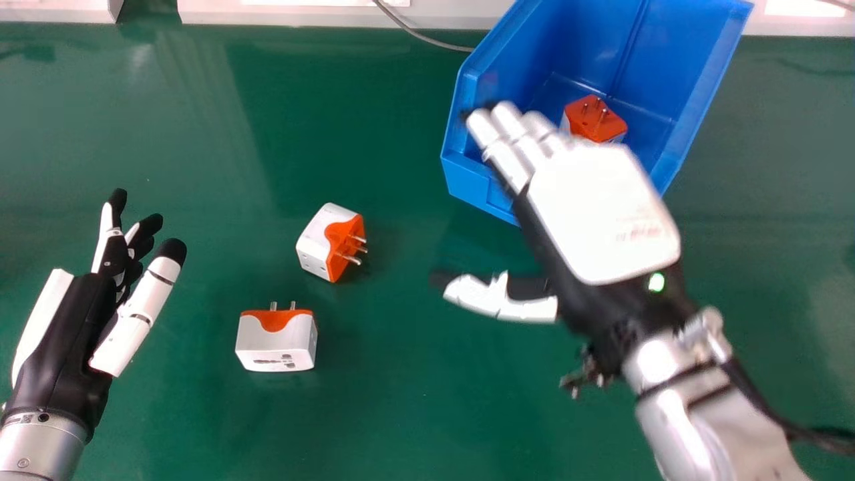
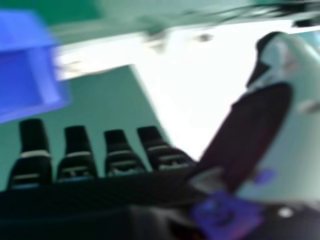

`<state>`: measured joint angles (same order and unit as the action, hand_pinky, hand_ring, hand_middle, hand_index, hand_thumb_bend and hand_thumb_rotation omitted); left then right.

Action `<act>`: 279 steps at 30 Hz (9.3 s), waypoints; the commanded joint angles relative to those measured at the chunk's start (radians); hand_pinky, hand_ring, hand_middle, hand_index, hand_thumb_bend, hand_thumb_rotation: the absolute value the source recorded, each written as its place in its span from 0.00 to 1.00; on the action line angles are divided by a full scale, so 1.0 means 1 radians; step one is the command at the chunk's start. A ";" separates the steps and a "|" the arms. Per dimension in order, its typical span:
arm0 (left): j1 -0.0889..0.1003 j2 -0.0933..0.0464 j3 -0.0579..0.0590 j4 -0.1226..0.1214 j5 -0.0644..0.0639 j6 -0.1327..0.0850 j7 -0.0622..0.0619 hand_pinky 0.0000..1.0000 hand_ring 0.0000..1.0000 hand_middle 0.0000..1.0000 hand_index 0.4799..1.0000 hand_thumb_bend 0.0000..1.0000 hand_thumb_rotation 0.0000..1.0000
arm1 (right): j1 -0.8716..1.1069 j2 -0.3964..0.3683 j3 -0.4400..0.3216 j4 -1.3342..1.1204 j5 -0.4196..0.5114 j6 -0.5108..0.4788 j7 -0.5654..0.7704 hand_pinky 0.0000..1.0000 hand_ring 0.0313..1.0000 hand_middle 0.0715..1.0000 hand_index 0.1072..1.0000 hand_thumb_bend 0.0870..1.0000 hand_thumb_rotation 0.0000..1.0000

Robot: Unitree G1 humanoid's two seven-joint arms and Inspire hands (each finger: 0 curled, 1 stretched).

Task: Pick all objects and put in blue box

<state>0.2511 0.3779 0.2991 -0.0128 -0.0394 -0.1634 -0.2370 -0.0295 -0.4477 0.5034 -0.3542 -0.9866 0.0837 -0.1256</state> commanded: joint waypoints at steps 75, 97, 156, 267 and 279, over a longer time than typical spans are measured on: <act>0.129 -0.057 -0.014 -0.230 0.038 0.052 0.030 0.94 0.95 0.94 0.84 0.42 0.87 | -1.122 0.376 0.445 1.379 -0.287 -0.441 -0.094 0.78 0.88 0.90 0.86 0.61 0.01; 0.155 -0.087 -0.030 -0.277 0.060 0.060 0.042 0.95 0.95 0.94 0.84 0.39 0.87 | -1.165 0.428 0.477 1.492 -0.276 -0.424 -0.104 0.75 0.85 0.88 0.83 0.65 0.00; 0.204 -0.132 -0.061 -0.409 0.077 0.164 0.054 0.99 0.96 0.94 0.83 0.39 0.85 | -1.006 0.389 0.340 1.308 -0.010 -0.394 -0.067 0.41 0.49 0.51 0.43 0.45 0.06; 0.425 -0.236 -0.185 -0.626 0.164 0.122 0.101 0.92 0.92 0.92 0.83 0.41 0.83 | -1.129 0.548 0.282 1.601 0.074 -0.313 0.123 0.45 0.56 0.64 0.43 0.43 0.14; 0.429 -0.228 -0.180 -0.631 0.157 0.124 0.094 0.93 0.93 0.92 0.83 0.43 0.82 | -1.148 0.559 0.259 1.608 0.112 -0.284 0.239 0.37 0.53 0.45 0.45 0.47 0.00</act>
<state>0.6750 0.1443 0.1135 -0.6185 0.1173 -0.0154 -0.1454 -1.1432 0.1042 0.7776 1.2565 -0.8976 -0.2070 0.1041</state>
